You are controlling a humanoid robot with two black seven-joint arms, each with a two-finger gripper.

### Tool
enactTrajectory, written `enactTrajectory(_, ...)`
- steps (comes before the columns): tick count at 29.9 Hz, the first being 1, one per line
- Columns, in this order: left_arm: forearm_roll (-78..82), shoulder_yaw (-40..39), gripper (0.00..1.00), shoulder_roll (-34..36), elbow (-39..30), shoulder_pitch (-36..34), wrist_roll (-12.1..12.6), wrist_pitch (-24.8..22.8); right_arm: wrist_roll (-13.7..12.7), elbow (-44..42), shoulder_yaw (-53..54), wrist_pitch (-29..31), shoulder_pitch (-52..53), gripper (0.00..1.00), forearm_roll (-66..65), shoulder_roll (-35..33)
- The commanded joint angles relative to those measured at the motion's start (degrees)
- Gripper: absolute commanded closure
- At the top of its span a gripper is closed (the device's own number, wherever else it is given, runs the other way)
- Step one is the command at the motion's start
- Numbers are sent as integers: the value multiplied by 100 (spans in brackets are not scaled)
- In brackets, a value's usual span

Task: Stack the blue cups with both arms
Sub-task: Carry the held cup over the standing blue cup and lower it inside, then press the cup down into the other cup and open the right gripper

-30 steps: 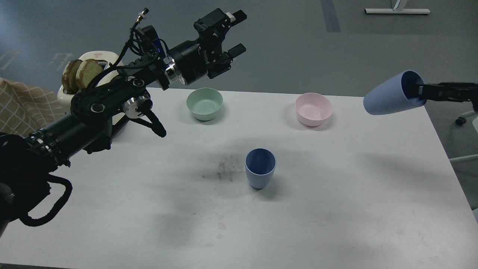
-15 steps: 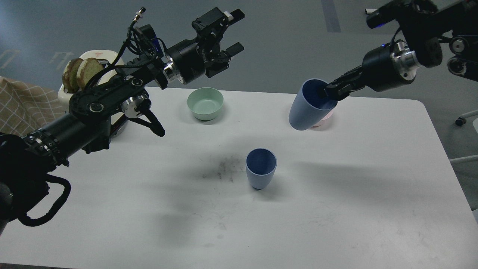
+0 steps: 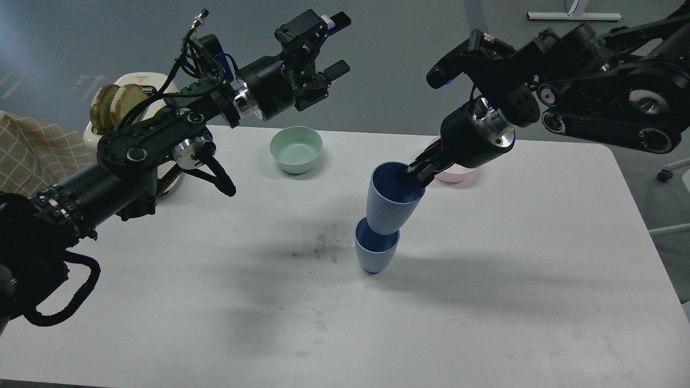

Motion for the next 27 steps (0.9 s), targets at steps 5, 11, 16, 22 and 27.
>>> enactTrajectory(5,1,0,2,59,-5,0,0,-7,0,-212,5,-173,-226,100,35,282)
enactTrajectory(11,1,0,2,94,-5,0,0,-7,0,-203,-13,-173,-287,100,88,396)
enactTrajectory(16,1,-9,2,94,-5,8,0,2,0,-256,-13,-173,-314,100,79,441)
enactTrajectory(22,1,-9,2,94,-5,8,0,2,0,-274,-13,-173,-314,100,79,441)
enactTrajectory(27,1,-9,2,86,4,8,0,2,0,-274,-136,-173,-323,100,79,441)
